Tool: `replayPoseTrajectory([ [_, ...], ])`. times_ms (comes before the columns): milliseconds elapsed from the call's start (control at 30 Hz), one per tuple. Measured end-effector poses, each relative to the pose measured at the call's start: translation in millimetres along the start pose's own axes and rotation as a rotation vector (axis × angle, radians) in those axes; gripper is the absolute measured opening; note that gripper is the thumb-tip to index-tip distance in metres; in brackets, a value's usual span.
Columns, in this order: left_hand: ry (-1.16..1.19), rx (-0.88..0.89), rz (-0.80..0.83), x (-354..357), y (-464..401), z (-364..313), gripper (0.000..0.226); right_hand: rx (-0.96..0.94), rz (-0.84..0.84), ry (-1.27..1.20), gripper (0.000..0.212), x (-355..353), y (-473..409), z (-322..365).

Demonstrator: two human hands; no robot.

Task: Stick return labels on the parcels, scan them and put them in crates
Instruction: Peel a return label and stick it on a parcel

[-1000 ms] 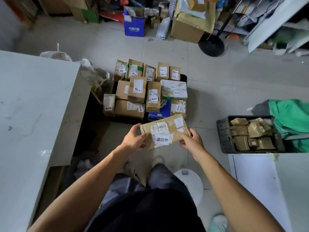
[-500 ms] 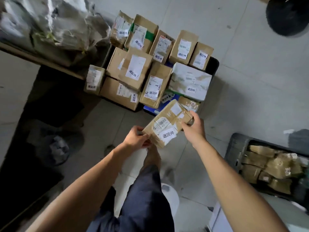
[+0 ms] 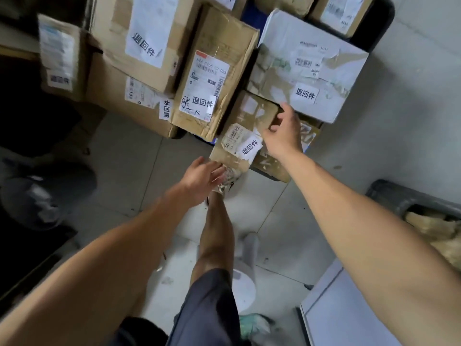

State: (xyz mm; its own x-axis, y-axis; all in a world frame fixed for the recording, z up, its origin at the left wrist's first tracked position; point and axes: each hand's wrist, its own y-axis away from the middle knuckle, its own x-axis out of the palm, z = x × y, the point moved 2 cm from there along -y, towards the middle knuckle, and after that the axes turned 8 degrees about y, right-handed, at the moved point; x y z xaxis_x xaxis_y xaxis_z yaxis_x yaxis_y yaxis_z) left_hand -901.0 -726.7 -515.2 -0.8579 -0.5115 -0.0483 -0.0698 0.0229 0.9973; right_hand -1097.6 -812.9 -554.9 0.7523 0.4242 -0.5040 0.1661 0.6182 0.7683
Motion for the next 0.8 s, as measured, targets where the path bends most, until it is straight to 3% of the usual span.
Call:
replayPoseTrajectory([
  [33, 0.035, -0.022, 0.037, 3.0, 1.1, -1.0, 0.061, 0.021, -0.004, -0.007, 0.076, 1.8, 0.8, -0.1],
  [133, 0.006, -0.073, 0.119, 14.1, 7.7, -5.4, 0.022, 0.07, 0.003, -0.008, 0.078, 0.9, 11.1, -1.6],
  [167, -0.042, -0.081, 0.141, 15.3, 12.1, -7.2, 0.031, 0.096, 0.012, 0.005, 0.077, -1.9, 17.8, -0.6],
  [233, -0.173, -0.058, 0.173, 11.9, 23.8, -10.5, 0.072, 0.146, 0.038, 0.044, 0.07, -10.7, 36.7, 4.3],
  [267, -0.272, -0.037, 0.189, 9.0, 36.2, -14.2, 0.079, 0.163, 0.057, 0.073, 0.064, -16.8, 47.9, 9.3],
  [367, -0.559, 0.09, 0.21, -10.8, 82.2, -30.0, 0.063, 0.189, 0.171, 0.169, 0.046, -36.9, 92.1, 36.5],
  [467, -0.762, 0.254, 0.211, -40.1, 147.8, -51.0, 0.047, 0.121, 0.239, 0.288, 0.038, -55.4, 148.8, 79.7],
  [600, -0.766, 0.442, 0.124, -101.6, 250.0, -71.8, 0.018, -0.025, 0.225, 0.447, 0.04, -57.1, 241.5, 150.9],
  [800, -0.894, 0.758, -0.005, -271.3, 369.5, -95.2, 0.034, -0.336, 0.205, 0.683, 0.043, 28.4, 405.4, 276.0],
])
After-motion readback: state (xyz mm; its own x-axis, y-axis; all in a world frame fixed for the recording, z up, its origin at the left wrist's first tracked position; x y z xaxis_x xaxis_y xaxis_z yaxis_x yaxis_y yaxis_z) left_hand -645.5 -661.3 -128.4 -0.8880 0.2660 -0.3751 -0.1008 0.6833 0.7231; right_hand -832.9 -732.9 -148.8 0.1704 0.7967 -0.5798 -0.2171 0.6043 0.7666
